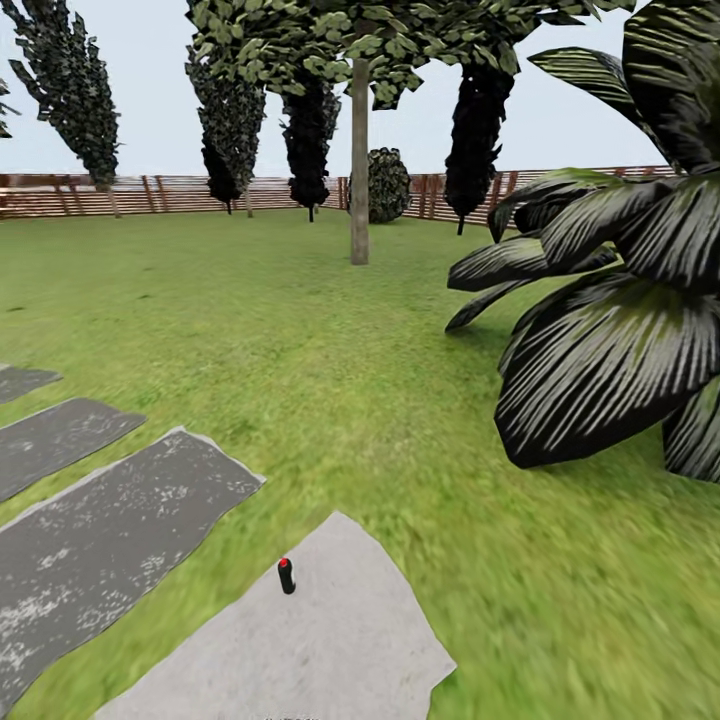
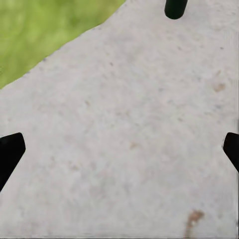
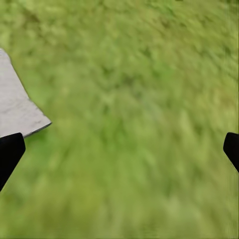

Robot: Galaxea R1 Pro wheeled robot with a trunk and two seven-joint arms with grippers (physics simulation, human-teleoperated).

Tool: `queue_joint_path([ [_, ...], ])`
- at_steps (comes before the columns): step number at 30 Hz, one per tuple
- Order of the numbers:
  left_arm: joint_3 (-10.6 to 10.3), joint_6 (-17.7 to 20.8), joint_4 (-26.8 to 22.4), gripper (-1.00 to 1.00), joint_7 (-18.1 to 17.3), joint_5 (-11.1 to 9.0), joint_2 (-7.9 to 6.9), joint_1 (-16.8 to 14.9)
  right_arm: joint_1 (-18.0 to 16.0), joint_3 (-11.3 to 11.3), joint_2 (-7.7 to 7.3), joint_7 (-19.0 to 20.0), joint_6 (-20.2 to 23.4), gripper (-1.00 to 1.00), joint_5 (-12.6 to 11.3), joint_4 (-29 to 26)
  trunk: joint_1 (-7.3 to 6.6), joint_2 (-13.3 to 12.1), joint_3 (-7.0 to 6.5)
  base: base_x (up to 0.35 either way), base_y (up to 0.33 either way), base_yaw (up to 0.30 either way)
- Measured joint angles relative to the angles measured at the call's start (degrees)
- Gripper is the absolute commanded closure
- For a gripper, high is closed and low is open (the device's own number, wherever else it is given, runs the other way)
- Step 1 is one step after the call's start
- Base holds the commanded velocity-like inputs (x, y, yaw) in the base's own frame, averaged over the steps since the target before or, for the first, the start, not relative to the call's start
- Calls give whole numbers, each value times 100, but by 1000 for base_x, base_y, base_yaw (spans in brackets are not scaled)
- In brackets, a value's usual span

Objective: Pick up the pesticide atomizer in the garden and spray insectifuge to fully cover both potted plants in the garden.

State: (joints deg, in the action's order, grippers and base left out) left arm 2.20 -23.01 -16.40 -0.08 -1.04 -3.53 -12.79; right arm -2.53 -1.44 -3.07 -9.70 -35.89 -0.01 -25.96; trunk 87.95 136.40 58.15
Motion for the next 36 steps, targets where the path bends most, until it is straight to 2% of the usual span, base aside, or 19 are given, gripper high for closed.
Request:
queue_joint_path([
  [12,0,0,0,-100,0,4,0,0,0,0,0,0,0,-100,0,0,-1,0,0,18,-263,279],
  [30,1,0,0,-100,16,8,-9,0,0,0,0,0,0,-100,0,0,-2,0,0,149,-258,277],
  [36,1,-1,1,-100,16,8,-8,-1,1,11,0,13,-6,-100,24,10,-2,0,0,146,-200,79],
])
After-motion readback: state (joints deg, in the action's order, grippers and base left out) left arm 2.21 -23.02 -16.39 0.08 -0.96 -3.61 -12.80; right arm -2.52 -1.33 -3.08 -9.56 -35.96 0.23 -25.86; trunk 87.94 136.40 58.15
